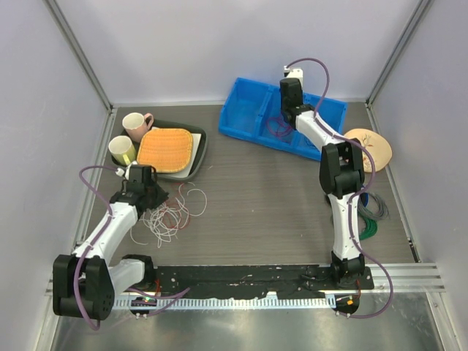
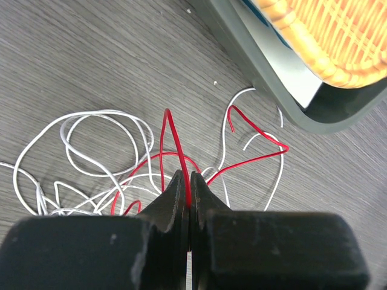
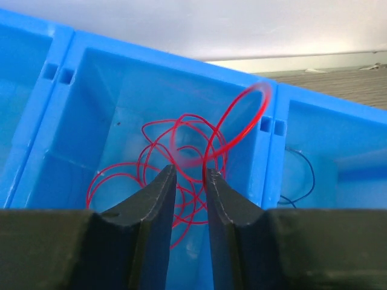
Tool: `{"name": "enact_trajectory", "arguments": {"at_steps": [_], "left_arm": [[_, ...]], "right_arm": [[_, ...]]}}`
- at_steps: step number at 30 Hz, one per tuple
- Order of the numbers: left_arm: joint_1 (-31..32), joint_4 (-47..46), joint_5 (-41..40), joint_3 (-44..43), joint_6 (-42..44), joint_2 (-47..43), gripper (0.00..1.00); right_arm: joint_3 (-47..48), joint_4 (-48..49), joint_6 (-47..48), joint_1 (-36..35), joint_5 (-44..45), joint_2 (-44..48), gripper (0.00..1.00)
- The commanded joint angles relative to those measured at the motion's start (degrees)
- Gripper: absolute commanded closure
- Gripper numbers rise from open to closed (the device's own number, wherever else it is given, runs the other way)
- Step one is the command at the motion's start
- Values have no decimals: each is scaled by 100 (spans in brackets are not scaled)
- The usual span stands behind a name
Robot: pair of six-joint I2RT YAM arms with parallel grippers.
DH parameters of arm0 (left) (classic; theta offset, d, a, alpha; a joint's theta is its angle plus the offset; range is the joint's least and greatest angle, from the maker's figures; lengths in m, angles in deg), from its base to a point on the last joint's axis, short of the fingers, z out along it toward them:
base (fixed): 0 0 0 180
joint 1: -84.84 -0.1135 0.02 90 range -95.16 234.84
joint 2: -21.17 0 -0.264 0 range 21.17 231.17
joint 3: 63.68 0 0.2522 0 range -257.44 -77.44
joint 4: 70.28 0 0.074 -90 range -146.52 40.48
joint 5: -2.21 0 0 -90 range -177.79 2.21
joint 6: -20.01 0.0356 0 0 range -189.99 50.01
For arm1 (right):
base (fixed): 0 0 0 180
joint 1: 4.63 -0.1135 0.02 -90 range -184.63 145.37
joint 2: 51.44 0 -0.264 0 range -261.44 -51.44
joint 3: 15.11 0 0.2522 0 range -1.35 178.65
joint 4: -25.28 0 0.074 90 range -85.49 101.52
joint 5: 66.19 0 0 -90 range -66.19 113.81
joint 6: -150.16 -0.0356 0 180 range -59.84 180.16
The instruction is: Untangle the cables
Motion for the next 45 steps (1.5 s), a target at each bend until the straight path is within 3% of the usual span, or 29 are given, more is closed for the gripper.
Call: {"name": "enact_trajectory", "arguments": {"at_steps": [1, 8, 10, 11, 14, 18, 21, 25, 30, 35, 39, 41, 45], "left_arm": [[-29, -197, 313, -54, 108, -262, 100], [67, -495, 1094, -10, 151, -543, 100], [260, -688, 1515, -28, 230, -535, 100], [357, -742, 1595, -54, 240, -509, 100], [892, -874, 1526, -265, 240, -447, 100], [1508, -1032, 1543, -756, 275, -421, 100], [1886, -1050, 1824, -1301, 477, -464, 100], [2334, -1172, 2455, -1942, 871, -658, 100], [2713, -1551, 3485, -2593, 1083, -615, 100], [2863, -1507, 3854, -3420, 1145, -333, 100], [2898, -1498, 3846, -4008, 1180, -201, 100], [2898, -1454, 3794, -4176, 1250, -140, 100], [2898, -1244, 3521, -4431, 1391, -131, 100]], "right_arm": [[188, -271, -211, -32, -652, 669, 62], [-593, -26, -19, -163, -1813, 1855, 37], [-1313, 377, 428, -277, -2619, 2476, 31], [-1602, 519, 648, -339, -3633, 2689, 30], [-2912, 1116, 1651, -654, -5428, 3612, 25], [-4397, 2021, 2293, -1077, -6434, 4299, 17], [-4550, 1945, 2495, -1261, -7129, 4493, 16], [-4558, 1400, 2846, -1332, -7720, 4625, 16], [-4541, 1389, 2989, -1446, -7747, 4529, 16], [-4445, 1733, 2637, -1604, -8141, 4204, 16], [-4357, 1585, 3179, -1771, -8196, 3914, 17], [-4147, 1172, 3444, -1877, -8195, 3703, 17], [-3523, -783, 4532, -2087, -8275, 3457, 18]]}}
